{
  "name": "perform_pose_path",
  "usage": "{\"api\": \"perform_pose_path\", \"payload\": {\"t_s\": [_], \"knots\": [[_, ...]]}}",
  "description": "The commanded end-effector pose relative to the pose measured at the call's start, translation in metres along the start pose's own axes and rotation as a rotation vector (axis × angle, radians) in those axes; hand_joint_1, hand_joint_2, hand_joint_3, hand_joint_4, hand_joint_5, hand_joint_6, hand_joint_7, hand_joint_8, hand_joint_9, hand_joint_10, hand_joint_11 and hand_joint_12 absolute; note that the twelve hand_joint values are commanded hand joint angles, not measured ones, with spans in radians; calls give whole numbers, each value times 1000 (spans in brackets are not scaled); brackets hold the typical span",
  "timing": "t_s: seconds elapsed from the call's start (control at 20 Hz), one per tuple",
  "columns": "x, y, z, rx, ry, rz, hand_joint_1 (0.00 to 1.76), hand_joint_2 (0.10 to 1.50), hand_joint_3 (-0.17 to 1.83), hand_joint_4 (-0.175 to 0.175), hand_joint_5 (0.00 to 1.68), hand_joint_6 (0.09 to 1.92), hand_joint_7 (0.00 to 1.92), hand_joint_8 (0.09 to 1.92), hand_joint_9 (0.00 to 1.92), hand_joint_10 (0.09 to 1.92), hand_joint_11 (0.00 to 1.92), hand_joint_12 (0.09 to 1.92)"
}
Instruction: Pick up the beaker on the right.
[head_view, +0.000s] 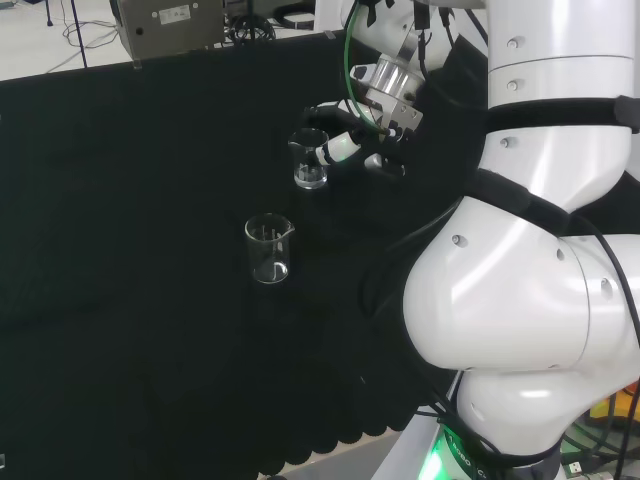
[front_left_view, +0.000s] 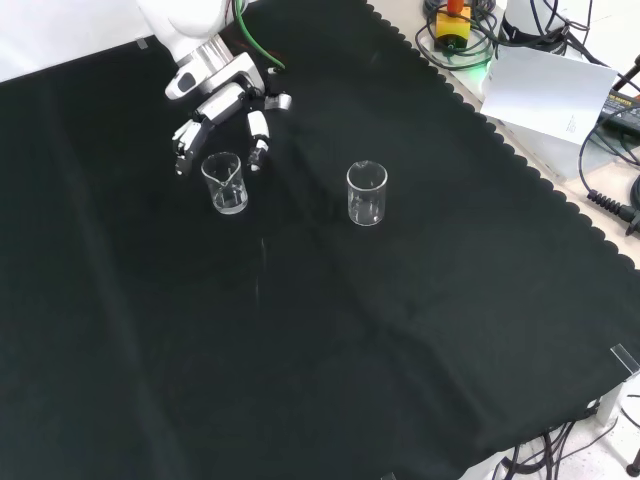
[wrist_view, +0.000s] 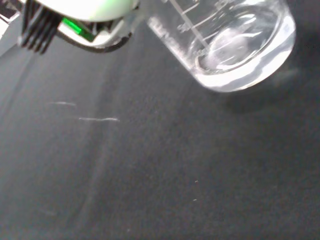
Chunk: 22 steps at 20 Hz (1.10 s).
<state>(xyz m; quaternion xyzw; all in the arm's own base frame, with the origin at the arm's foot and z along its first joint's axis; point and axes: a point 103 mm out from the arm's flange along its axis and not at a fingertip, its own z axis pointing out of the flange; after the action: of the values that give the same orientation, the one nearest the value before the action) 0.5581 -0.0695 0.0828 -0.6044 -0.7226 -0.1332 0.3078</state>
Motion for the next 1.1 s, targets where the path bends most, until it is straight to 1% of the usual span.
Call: {"api": "perform_pose_path", "payload": {"t_s": [0.05, 0.2, 0.45, 0.65, 0.75, 0.8, 1.1], "knots": [[4, 3, 13, 3, 48, -34, 950, 510, 657, -18, 424, 87, 220, 641, 337, 614, 0, 1347], [7, 5, 20, -4, 68, -43, 950, 496, 689, -17, 428, 87, 221, 636, 335, 607, 0, 1338], [11, 7, 28, -31, 99, -37, 950, 490, 704, -17, 430, 87, 225, 636, 331, 603, 0, 1337], [3, 8, 24, -65, 118, -32, 954, 485, 713, -17, 437, 87, 239, 640, 341, 606, 0, 1338], [10, 8, 25, -81, 129, -33, 958, 482, 719, -17, 445, 87, 249, 642, 354, 608, 0, 1347], [9, 8, 24, -86, 132, -34, 960, 480, 723, -17, 448, 87, 254, 643, 361, 608, 0, 1354], [-7, 9, 25, -70, 144, -27, 965, 475, 733, -16, 457, 87, 271, 646, 379, 609, 0, 1368]]}}
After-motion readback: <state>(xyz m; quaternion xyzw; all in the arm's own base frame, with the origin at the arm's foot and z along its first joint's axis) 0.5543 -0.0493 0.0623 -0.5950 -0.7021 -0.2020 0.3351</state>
